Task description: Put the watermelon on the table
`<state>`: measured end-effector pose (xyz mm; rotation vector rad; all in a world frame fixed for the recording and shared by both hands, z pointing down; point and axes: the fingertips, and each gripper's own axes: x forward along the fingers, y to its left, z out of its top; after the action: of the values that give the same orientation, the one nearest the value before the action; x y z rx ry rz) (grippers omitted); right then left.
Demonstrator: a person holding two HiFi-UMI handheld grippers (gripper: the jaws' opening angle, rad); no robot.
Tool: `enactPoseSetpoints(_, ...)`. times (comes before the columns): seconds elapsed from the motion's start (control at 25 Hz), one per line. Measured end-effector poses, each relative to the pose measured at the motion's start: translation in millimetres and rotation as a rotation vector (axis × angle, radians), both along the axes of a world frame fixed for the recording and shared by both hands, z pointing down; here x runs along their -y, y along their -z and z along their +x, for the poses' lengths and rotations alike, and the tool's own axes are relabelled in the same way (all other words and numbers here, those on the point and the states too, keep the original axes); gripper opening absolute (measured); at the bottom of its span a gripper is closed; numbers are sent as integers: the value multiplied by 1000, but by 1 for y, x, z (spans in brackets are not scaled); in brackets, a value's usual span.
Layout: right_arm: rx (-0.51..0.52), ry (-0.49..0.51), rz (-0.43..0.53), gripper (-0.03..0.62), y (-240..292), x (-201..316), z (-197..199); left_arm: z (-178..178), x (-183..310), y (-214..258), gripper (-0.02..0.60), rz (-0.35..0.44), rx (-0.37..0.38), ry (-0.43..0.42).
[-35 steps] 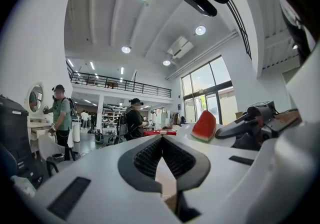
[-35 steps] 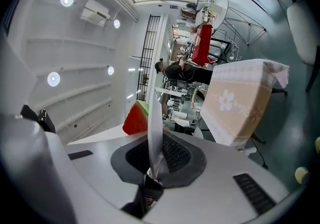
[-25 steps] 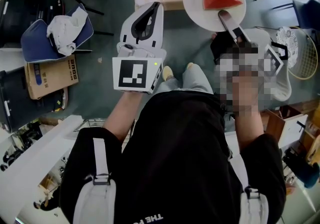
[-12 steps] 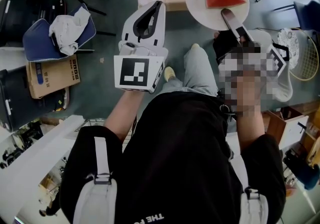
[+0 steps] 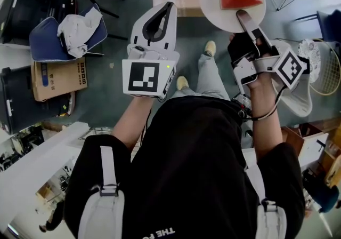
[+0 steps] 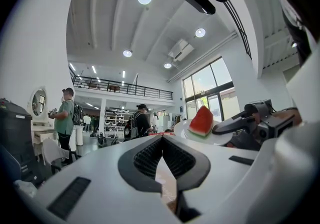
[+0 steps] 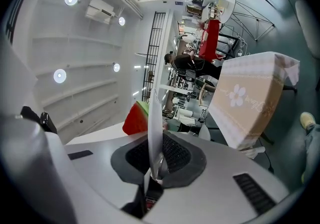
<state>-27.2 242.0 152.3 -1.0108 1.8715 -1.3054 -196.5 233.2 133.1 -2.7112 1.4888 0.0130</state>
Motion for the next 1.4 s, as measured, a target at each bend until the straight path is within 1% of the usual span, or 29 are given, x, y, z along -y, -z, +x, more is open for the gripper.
enactPoseSetpoints(0.2,7,8,1,29,-6,10,6,6,10,-2,8,23,20,13)
enactPoseSetpoints(0.36,19,31,-13,29,-10,37,16,16,38,-4,8,7,31,34)
enactPoseSetpoints(0.6,26,45,-11,29,-16,72,36,41,74,-7,8,5,33,39)
enactPoseSetpoints(0.76,22,58,-18,29,-20,97,48,60,102,-9,8,9,58,36)
enactPoseSetpoints(1.0,19,77,-44,29,-22,143,63,84,148,-1,8,7,38,45)
enactPoseSetpoints(1.24,28,88,-39,29,-27,175,75,97,178,-5,8,20,51,47)
enactPoseSetpoints(1.4,35,99,-40,29,-25,200,79,102,203,-2,8,13,48,61)
